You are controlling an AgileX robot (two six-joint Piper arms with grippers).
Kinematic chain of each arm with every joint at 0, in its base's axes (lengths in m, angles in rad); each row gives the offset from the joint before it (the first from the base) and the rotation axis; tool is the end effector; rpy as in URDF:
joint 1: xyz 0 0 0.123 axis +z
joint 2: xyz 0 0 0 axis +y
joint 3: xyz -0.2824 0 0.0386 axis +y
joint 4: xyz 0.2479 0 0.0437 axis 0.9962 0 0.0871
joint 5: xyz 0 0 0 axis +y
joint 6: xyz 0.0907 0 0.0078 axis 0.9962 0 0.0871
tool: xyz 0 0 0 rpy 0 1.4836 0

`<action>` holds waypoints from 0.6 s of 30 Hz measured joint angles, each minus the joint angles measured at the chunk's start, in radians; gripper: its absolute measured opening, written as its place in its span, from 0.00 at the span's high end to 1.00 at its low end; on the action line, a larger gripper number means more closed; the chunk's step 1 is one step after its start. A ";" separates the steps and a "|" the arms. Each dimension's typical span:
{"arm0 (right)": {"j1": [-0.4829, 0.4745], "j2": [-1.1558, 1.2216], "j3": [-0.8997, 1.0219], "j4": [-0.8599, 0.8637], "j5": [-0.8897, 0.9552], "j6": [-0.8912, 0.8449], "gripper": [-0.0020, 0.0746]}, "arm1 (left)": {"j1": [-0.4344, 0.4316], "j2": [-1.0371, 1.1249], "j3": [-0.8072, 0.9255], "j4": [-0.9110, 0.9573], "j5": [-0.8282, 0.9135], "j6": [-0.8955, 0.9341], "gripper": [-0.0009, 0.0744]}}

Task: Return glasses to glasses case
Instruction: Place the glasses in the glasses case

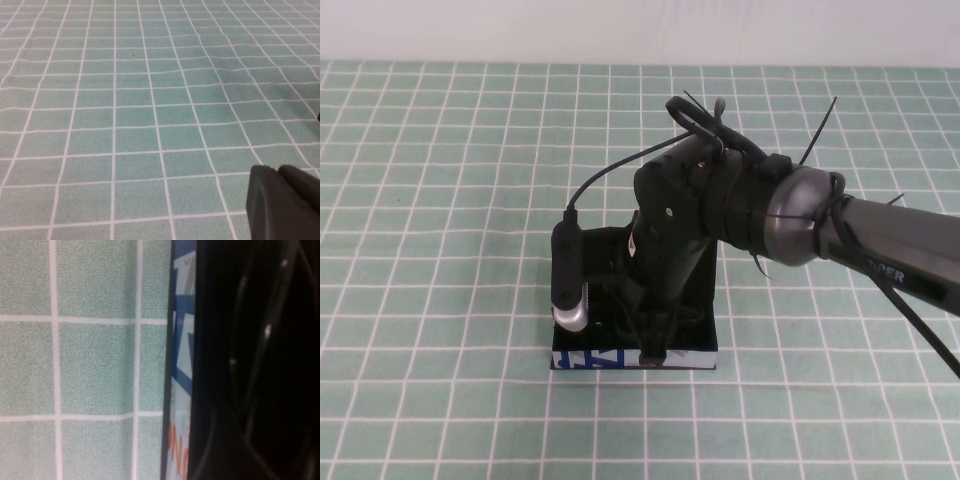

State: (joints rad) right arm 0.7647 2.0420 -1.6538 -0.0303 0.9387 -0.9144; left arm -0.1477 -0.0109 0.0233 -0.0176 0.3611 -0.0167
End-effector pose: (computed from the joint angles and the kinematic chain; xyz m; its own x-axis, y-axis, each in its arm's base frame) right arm 0.3176 0.3017 0.2176 0.1445 -0.9739 -0.1753 -0.9570 -0.0925 -0.2750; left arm 0.0523 -0.0083 0.1733 -0.2842 0.0088 -0.9587 0.1437 0.9890 -0.0336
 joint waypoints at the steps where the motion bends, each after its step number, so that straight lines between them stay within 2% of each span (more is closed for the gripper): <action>1: 0.000 0.000 0.000 0.000 0.000 0.000 0.57 | 0.000 0.000 0.000 0.000 0.000 0.000 0.99; 4: 0.000 0.000 0.000 0.000 -0.002 0.000 0.48 | 0.000 0.000 0.000 0.000 0.000 0.000 0.99; 7: 0.000 0.000 0.000 0.000 -0.004 0.000 0.44 | 0.000 0.000 0.000 0.000 0.000 0.000 0.99; 18: 0.000 -0.023 0.000 -0.002 -0.021 0.000 0.43 | 0.000 0.000 0.000 0.000 0.000 0.000 0.99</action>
State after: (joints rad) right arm 0.7647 2.0191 -1.6538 -0.0323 0.9174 -0.9144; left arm -0.1477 -0.0109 0.0233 -0.0176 0.3611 -0.0167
